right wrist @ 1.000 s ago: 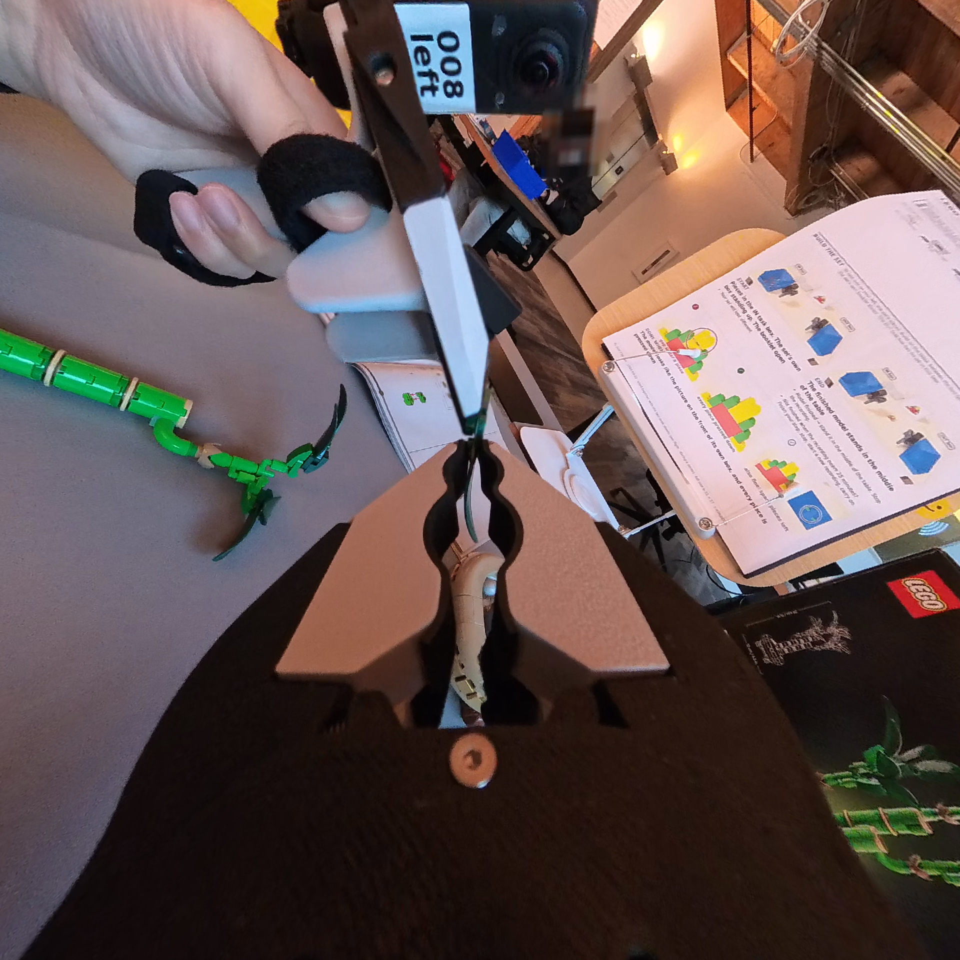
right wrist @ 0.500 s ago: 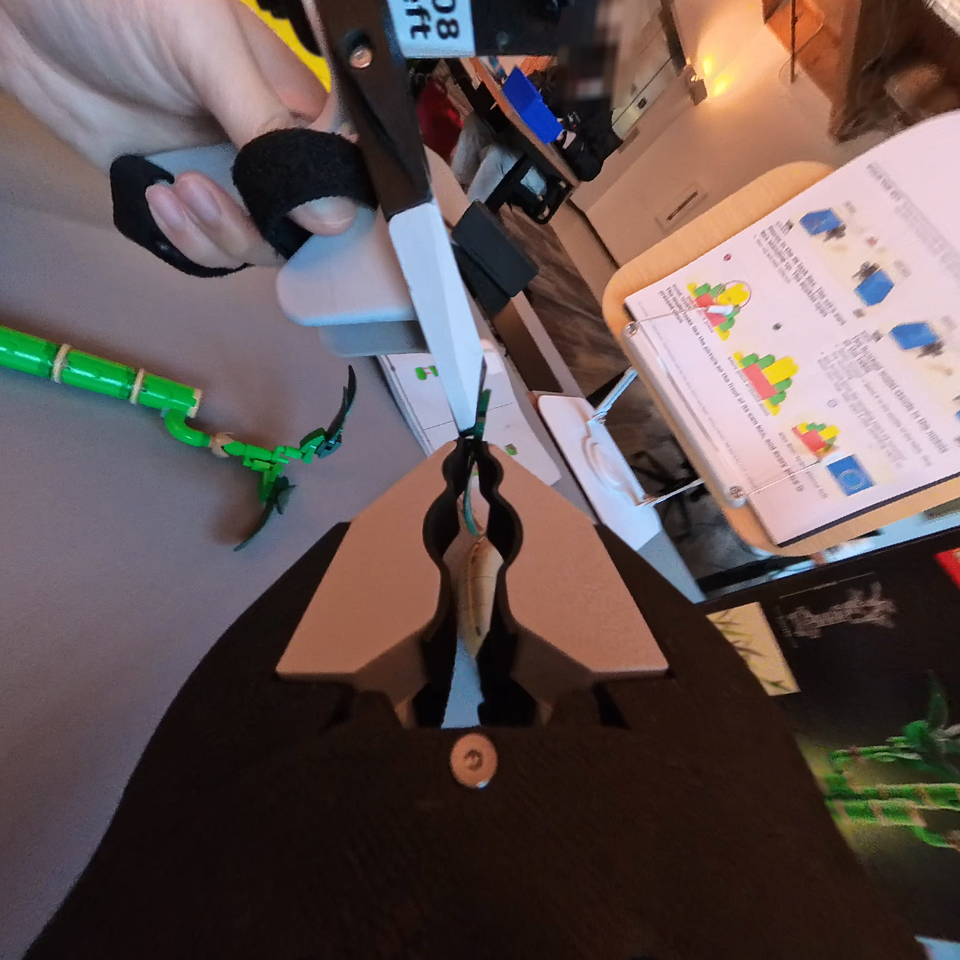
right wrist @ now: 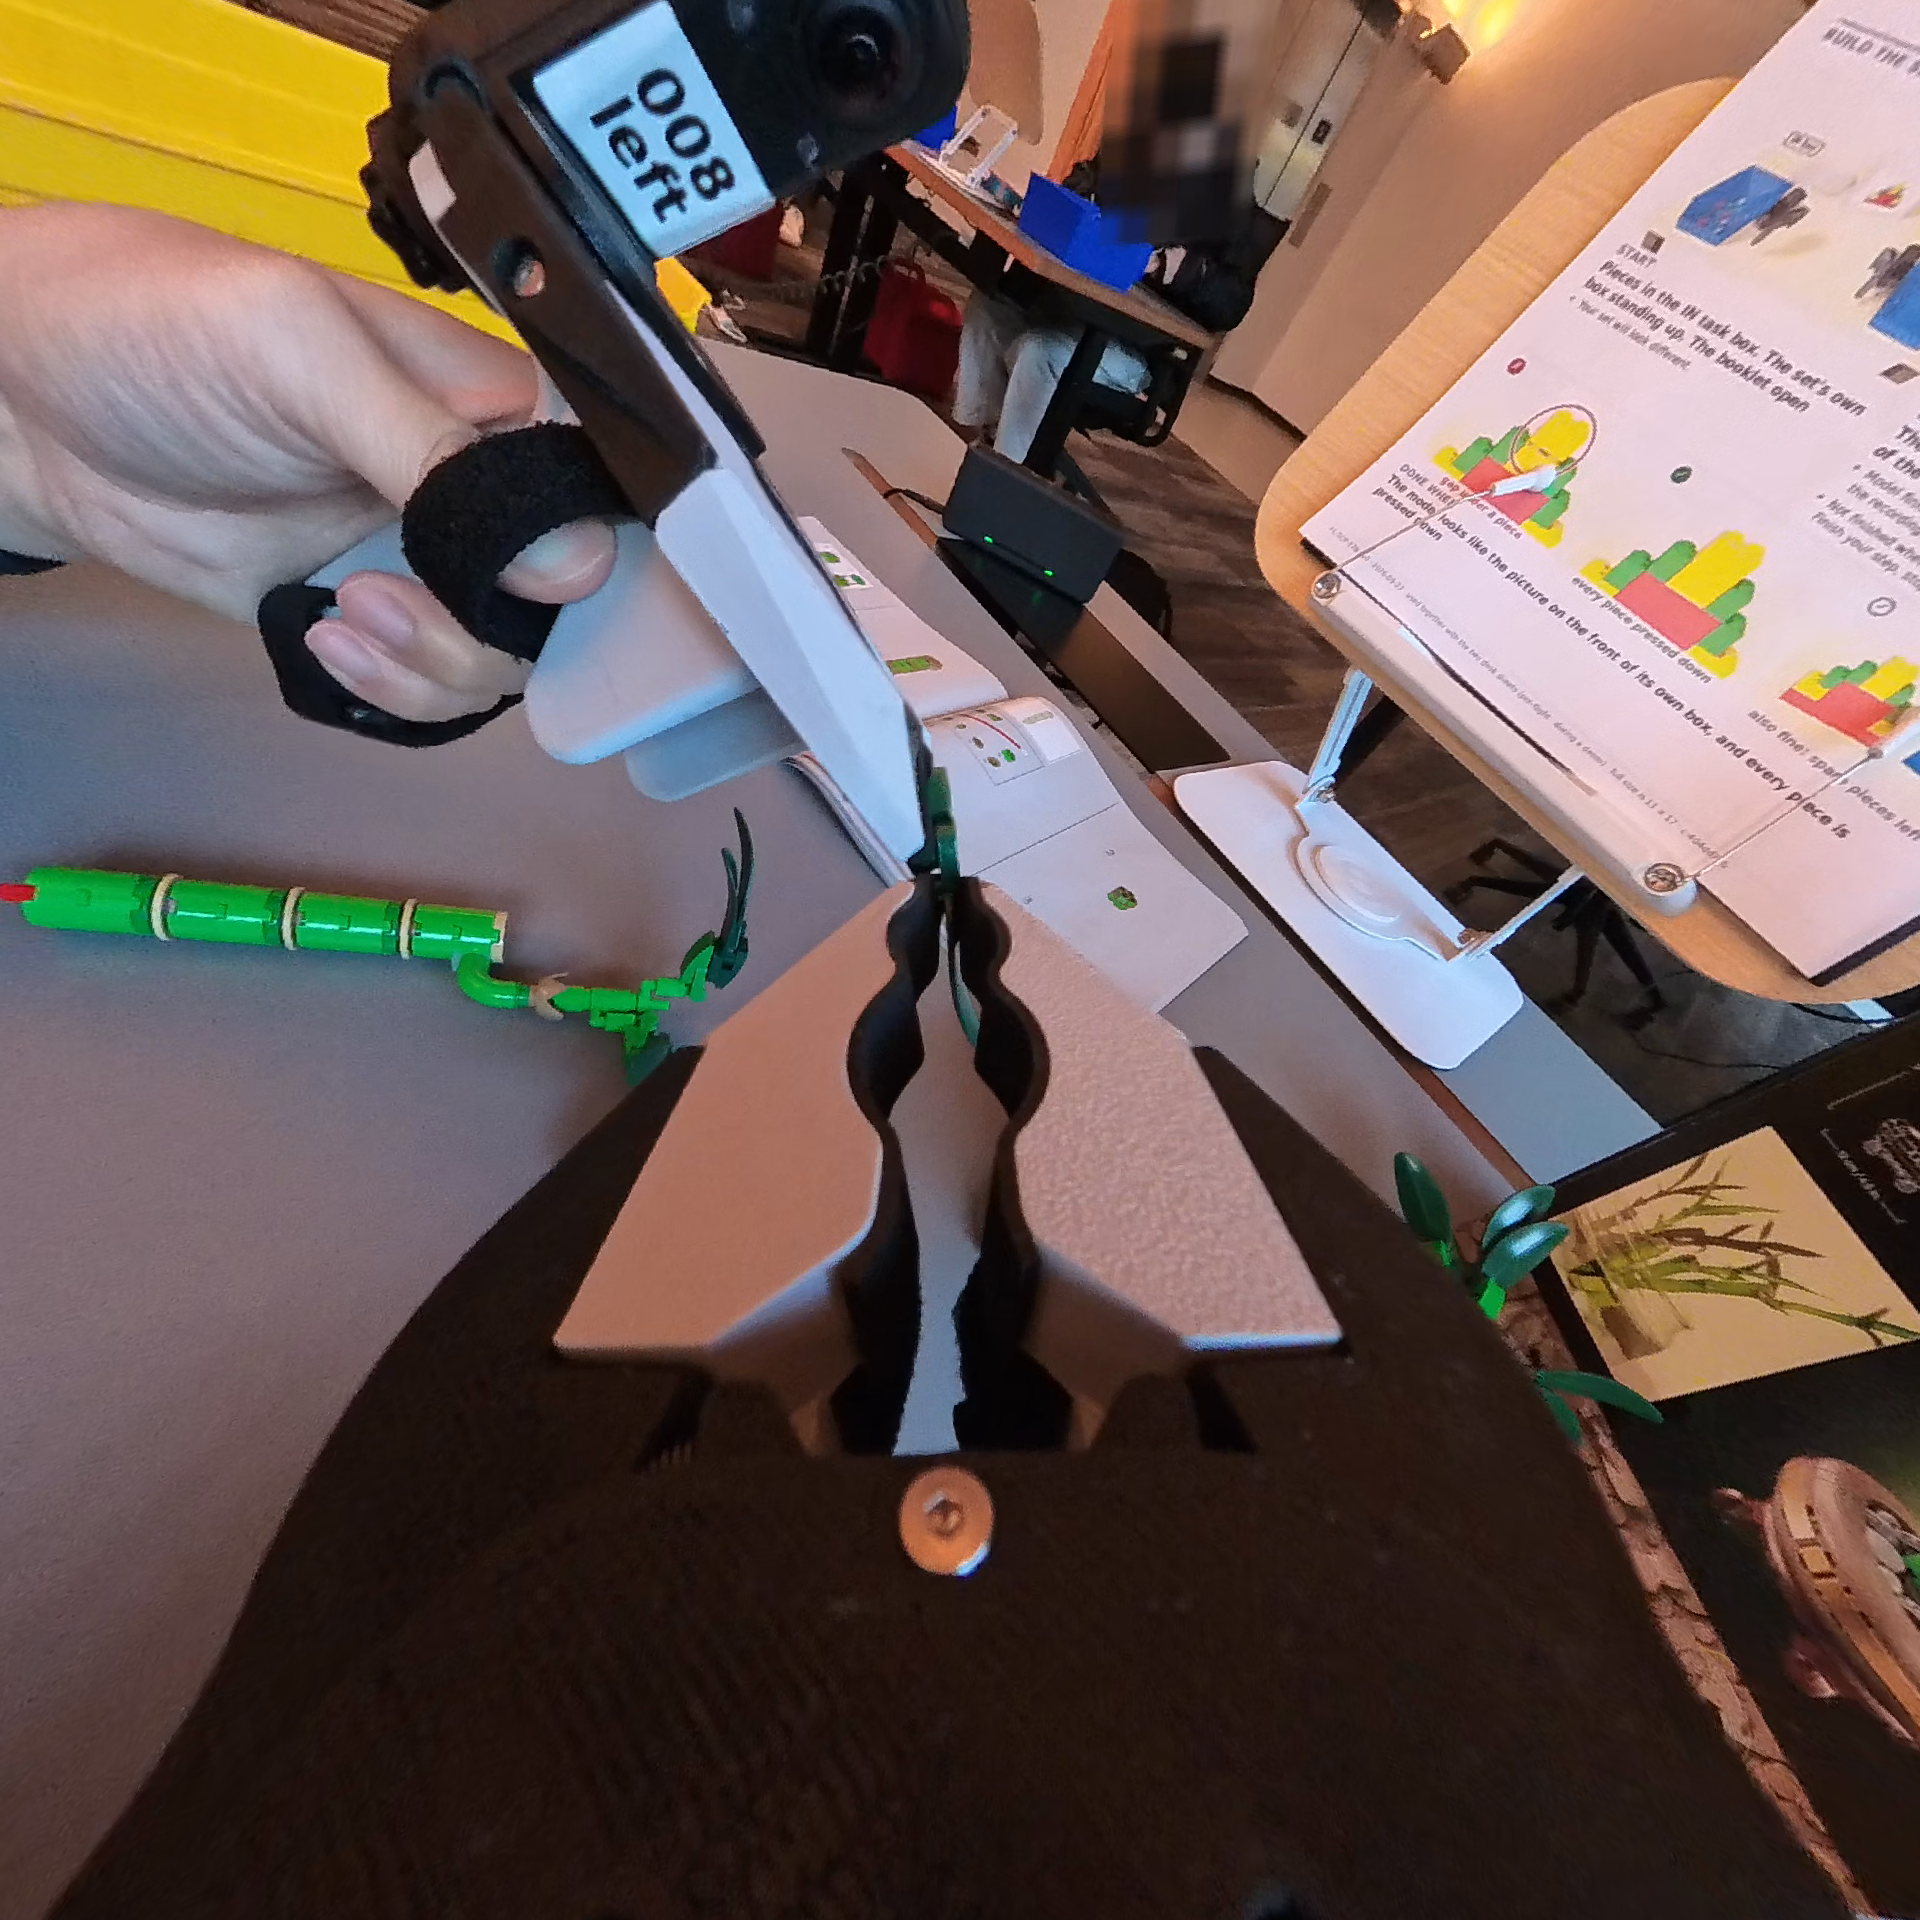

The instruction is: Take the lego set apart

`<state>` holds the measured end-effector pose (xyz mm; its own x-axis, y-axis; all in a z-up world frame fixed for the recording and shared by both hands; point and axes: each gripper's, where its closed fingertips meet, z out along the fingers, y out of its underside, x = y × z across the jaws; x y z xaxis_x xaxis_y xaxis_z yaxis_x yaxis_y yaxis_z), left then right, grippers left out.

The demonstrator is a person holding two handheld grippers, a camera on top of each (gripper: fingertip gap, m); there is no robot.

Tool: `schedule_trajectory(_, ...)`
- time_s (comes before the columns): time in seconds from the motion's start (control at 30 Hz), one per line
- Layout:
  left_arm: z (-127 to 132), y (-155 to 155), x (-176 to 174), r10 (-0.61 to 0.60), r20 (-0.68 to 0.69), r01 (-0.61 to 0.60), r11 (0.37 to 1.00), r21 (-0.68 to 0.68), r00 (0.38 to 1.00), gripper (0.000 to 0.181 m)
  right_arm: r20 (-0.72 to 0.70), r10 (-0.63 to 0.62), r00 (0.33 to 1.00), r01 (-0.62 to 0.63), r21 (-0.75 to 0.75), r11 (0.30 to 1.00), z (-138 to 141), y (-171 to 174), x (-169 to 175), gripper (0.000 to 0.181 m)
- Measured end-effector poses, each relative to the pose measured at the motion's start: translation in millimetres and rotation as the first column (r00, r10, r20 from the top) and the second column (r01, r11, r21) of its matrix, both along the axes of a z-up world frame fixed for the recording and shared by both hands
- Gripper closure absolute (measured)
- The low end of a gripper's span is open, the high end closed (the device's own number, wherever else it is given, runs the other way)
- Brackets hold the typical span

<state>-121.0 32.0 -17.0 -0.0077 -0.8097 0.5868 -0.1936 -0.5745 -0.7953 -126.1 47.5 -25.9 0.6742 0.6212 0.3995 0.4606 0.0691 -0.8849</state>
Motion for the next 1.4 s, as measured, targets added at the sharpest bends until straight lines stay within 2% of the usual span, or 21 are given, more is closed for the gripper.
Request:
schedule_trajectory(0.23, 3, 1, 1, 0.026, 0.031, -0.024, 0.998, -0.052, 0.999, 0.176, -0.022, -0.023, 0.999, 0.023, 0.01, 1.0, 4, 2, 3, 0.18)
schedule_trajectory(0.3, -7, -13, 2, -0.044, -0.013, 0.043, 0.996, -0.083, 0.999, 0.176, -0.094, -0.18, 0.979, 0.186, 0.065, 0.98, 22, 17, 46, 0.18)
schedule_trajectory(0.37, -4, -24, 7, -0.09, 0.028, 0.093, 0.987, -0.132, 0.996, 0.176, -0.266, -0.117, 0.957, 0.129, 0.028, 0.991, 39, 11, 64, 0.179)
schedule_trajectory(0.43, 1, -31, 11, -0.126, 0.057, 0.132, 0.983, -0.126, 0.99, 0.176, -0.259, -0.109, 0.96, 0.135, 0.087, 0.987, 49, 6, 69, 0.179)
schedule_trajectory(0.57, 15, -21, 5, -0.099, 0.119, 0.105, 0.993, -0.048, 0.988, 0.176, -0.245, -0.068, 0.967, 0.095, 0.097, 0.991, 47, 4, 59, 0.179)
schedule_trajectory(0.67, 29, -15, -1, -0.087, 0.181, 0.084, 0.996, 0.027, 0.98, 0.176, -0.308, 0.0, 0.951, 0.02, 0.061, 0.998, 47, 0, 54, 0.179)
schedule_trajectory(0.77, 48, -10, -14, -0.097, 0.251, 0.029, 0.965, 0.262, 0.963, 0.176, -0.312, 0.041, 0.949, -0.042, 0.003, 0.999, 36, 1, 46, 0.179)
schedule_trajectory(0.87, 74, -13, -35, -0.121, 0.324, -0.056, 0.87, 0.49, 0.938, 0.175, -0.228, 0.016, 0.974, -0.028, -0.052, 0.998, 14, 9, 42, 0.179)
schedule_trajectory(0.97, 102, -22, -53, -0.17, 0.41, -0.063, 0.866, 0.496, 0.896, 0.176, -0.184, 0.025, 0.983, -0.04, -0.077, 0.996, 2, 11, 36, 0.179)
schedule_trajectory(1.03, 112, -26, -61, -0.2, 0.432, -0.048, 0.866, 0.498, 0.879, 0.176, -0.168, 0.027, 0.985, -0.042, -0.084, 0.996, 0, 10, 35, 0.179)
schedule_trajectory(1.17, 124, -21, -72, -0.183, 0.428, -0.084, 0.842, 0.533, 0.885, 0.175, -0.162, 0.031, 0.986, -0.047, -0.096, 0.994, -3, 10, 34, 0.179)
schedule_trajectory(1.23, 123, 1, -77, -0.074, 0.285, -0.1, 0.828, 0.551, 0.956, 0.176, -0.159, 0.03, 0.987, -0.047, -0.107, 0.993, -5, 11, 34, 0.179)
schedule_trajectory(1.27, 123, 23, -87, 0.059, 0.172, -0.15, 0.796, 0.587, 0.983, 0.175, -0.151, 0.03, 0.988, -0.047, -0.113, 0.992, -7, 11, 33, 0.179)
schedule_trajectory(1.3, 118, 52, -107, 0.256, 0.038, -0.223, 0.746, 0.628, 0.966, 0.175, -0.139, 0.028, 0.99, -0.045, -0.12, 0.992, -10, 11, 33, 0.179)
schedule_trajectory(1.33, 106, 79, -141, 0.449, -0.134, -0.258, 0.705, 0.661, 0.883, 0.175, -0.124, 0.026, 0.992, -0.042, -0.123, 0.991, -12, 12, 33, 0.179)
schedule_trajectory(1.37, 90, 96, -185, 0.596, -0.307, -0.268, 0.684, 0.678, 0.742, 0.175, -0.108, 0.023, 0.994, -0.036, -0.126, 0.991, -15, 13, 33, 0.179)
schedule_trajectory(1.4, 74, 106, -235, 0.698, -0.441, -0.29, 0.667, 0.686, 0.563, 0.175, -0.089, 0.009, 0.996, -0.022, -0.135, 0.991, -18, 15, 33, 0.179)
